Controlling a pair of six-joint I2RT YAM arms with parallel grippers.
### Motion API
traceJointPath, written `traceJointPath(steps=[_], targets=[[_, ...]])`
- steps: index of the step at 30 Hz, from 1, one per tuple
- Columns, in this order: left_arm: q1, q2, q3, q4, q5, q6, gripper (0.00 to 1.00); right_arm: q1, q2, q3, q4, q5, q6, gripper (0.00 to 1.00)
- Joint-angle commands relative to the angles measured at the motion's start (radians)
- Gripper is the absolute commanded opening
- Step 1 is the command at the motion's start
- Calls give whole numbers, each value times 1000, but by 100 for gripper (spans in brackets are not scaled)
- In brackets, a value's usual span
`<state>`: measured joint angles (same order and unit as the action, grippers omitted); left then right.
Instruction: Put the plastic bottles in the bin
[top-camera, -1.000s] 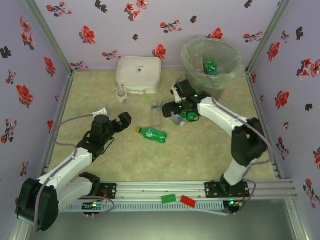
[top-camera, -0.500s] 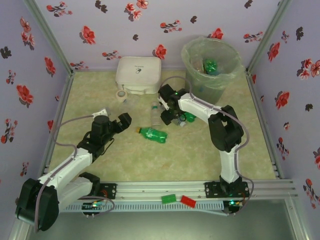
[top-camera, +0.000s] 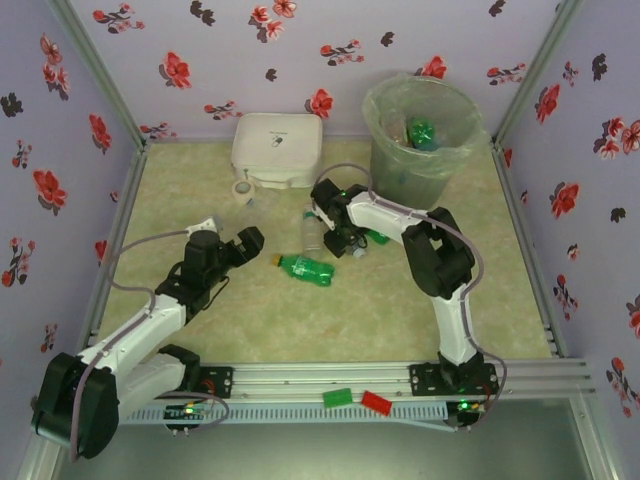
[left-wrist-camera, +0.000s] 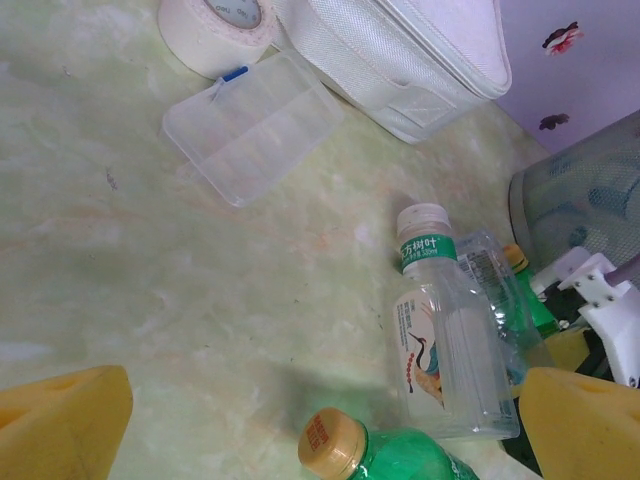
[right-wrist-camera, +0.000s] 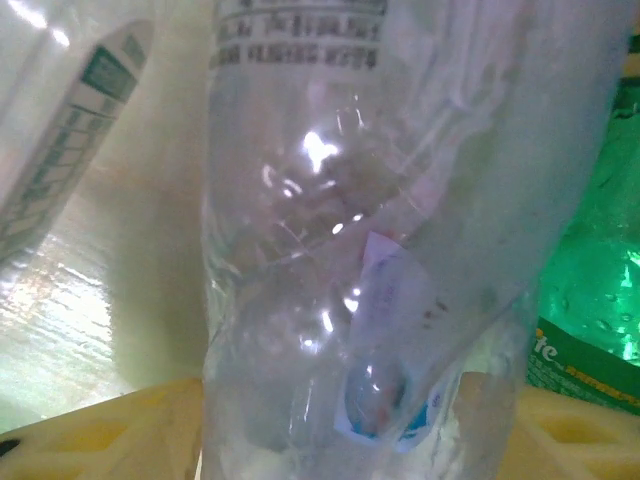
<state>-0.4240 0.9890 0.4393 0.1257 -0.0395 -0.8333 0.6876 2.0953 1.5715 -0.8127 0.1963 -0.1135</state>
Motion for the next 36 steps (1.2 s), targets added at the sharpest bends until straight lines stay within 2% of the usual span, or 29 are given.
traceJointPath(steps=[1, 6, 15, 24, 28, 32, 36], targets=[[10, -13, 9, 15, 13, -10, 100, 8, 27, 11, -12, 35, -21, 65], [9, -21, 7, 10, 14, -6, 100, 10, 18, 9, -17, 25, -21, 52], [10, -23, 6, 17, 15, -8, 100, 15, -73, 15, -29, -37, -25, 41], [10, -26, -1, 24, 14, -6, 100, 11, -378, -12, 97, -185, -14, 42], [9, -29, -4, 28, 14, -5, 100, 1, -500, -14, 189, -184, 6, 42], [9, -34, -11, 31, 15, -4, 100, -44, -591, 29, 241, -192, 19, 42], [10, -57, -24, 31, 14, 0, 100, -146, -625, 114, 239, -157, 72, 39]])
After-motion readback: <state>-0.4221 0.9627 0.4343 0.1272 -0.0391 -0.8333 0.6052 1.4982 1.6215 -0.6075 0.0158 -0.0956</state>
